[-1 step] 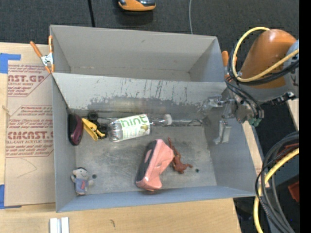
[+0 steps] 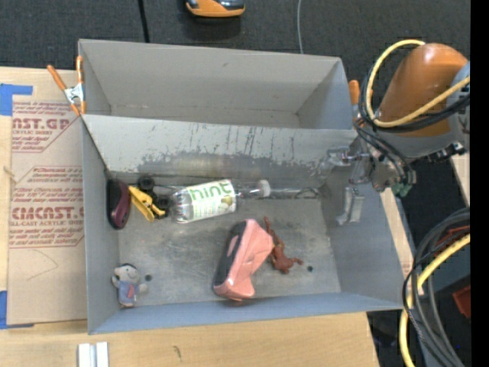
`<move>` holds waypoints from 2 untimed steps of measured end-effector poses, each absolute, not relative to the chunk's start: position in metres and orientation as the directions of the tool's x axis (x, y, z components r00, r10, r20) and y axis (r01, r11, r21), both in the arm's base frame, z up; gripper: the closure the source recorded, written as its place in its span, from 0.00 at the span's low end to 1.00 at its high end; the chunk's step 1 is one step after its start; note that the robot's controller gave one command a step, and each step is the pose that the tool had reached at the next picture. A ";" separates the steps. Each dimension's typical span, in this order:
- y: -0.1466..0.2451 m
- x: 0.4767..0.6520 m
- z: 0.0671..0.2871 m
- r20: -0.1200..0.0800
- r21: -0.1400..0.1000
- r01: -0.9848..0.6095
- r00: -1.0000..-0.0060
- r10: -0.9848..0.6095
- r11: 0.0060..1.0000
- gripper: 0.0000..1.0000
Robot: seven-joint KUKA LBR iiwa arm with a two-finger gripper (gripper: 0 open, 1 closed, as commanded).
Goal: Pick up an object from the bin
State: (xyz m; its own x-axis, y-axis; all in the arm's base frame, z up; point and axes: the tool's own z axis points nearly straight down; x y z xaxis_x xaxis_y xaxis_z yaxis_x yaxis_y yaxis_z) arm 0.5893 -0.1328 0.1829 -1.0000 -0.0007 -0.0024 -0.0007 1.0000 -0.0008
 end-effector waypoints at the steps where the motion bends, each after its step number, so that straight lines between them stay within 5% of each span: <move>1: -0.096 0.561 0.132 -0.006 -0.002 -0.066 -0.998 -0.066 0.998 0.00; 2: -0.082 0.546 0.094 -0.001 0.003 -0.039 -0.999 -0.039 0.999 0.00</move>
Offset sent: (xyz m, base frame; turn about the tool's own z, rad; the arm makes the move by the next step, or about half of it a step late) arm -0.0496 0.0462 -0.1015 -0.0089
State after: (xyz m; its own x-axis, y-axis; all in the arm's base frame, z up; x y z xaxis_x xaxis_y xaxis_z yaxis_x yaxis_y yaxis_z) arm 0.5455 -0.0824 0.0936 -0.9992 -0.0388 -0.0009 -0.0388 0.9992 0.0025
